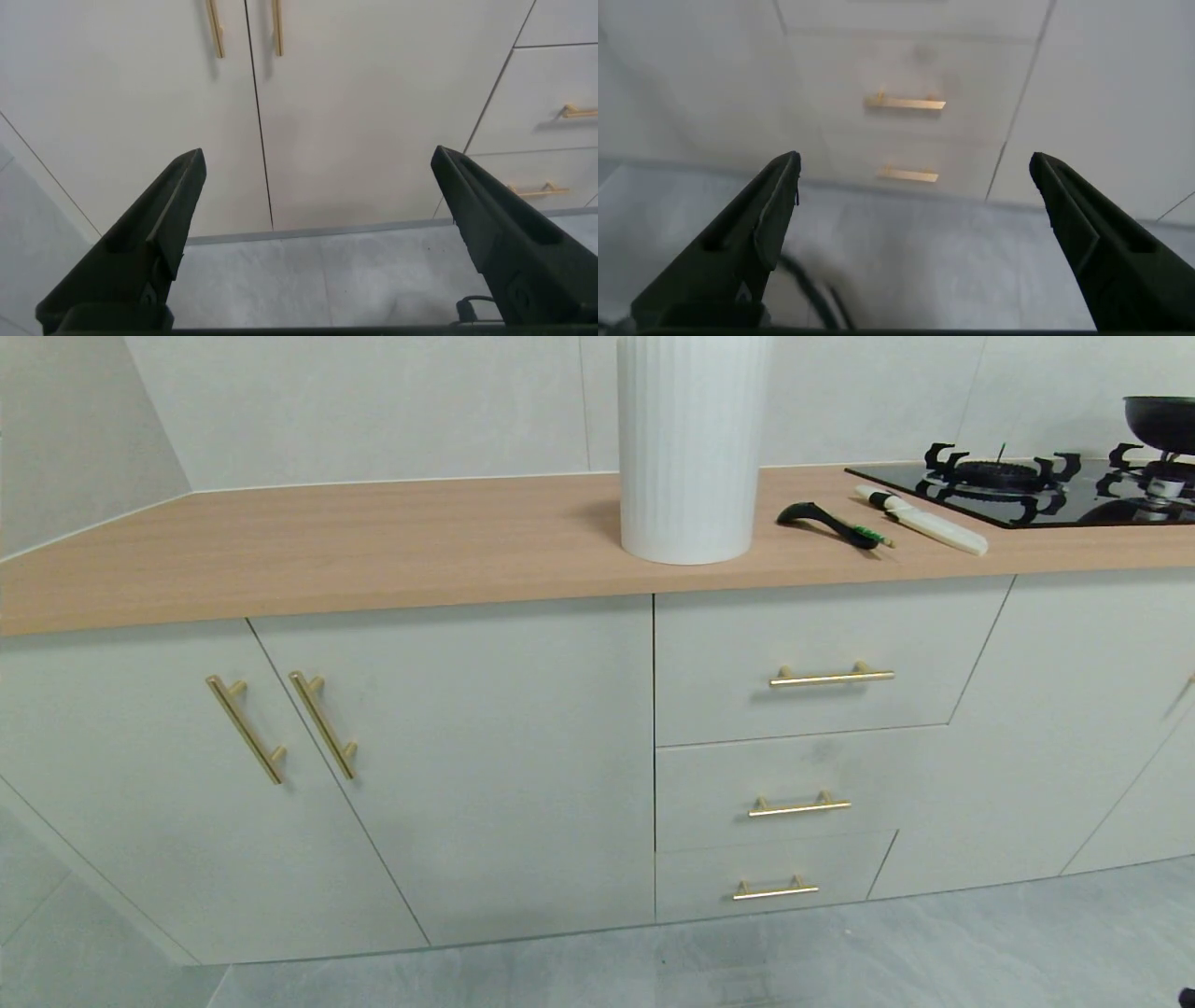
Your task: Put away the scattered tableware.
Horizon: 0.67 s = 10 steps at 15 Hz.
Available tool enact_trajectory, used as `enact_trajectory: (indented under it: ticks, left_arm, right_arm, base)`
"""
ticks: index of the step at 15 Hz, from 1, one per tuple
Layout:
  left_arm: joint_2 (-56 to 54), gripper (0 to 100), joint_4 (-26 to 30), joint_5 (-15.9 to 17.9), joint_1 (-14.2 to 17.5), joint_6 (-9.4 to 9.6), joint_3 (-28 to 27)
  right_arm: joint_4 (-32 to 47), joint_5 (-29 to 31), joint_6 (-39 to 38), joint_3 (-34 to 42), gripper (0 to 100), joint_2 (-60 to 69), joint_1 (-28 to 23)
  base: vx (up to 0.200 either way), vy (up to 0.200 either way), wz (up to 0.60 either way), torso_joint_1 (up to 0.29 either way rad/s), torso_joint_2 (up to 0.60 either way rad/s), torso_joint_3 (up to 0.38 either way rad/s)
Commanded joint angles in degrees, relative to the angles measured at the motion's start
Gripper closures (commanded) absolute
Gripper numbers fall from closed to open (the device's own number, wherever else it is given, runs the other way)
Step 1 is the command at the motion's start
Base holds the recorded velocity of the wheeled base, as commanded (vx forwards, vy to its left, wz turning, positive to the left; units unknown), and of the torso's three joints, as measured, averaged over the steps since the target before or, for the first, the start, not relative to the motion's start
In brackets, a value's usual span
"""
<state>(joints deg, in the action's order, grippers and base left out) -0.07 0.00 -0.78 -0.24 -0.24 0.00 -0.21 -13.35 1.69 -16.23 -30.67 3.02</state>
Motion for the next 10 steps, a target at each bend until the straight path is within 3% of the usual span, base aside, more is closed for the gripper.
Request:
enact_trajectory:
  ticks: [1,3,7,10]
  left_arm:
    - [0.1,0,0.0,0.0,0.0,-0.02,0.0]
    - [0.1,0,-0.1,0.0,0.0,-0.02,0.0]
    - [0.1,0,-0.1,0.0,0.0,-0.02,0.0]
    - [0.1,0,0.0,0.0,0.1,-0.02,0.0]
  right_arm:
    - [-0.2,-0.5,0.5,-9.3,0,-24.7,5.4]
    - [-1.3,0.0,0.3,-13.2,0,-33.3,7.2]
    - [-11.6,1.1,0.4,-20.7,0,-54.3,10.8]
    - [-15.7,2.0,0.5,-24.0,0,-62.8,11.8]
  base:
    - [0.000,0.000,0.00,0.000,0.00,0.000]
    - [0.000,0.000,0.00,0.000,0.00,0.000]
    - [0.000,0.000,0.00,0.000,0.00,0.000]
    - [0.000,0.000,0.00,0.000,0.00,0.000]
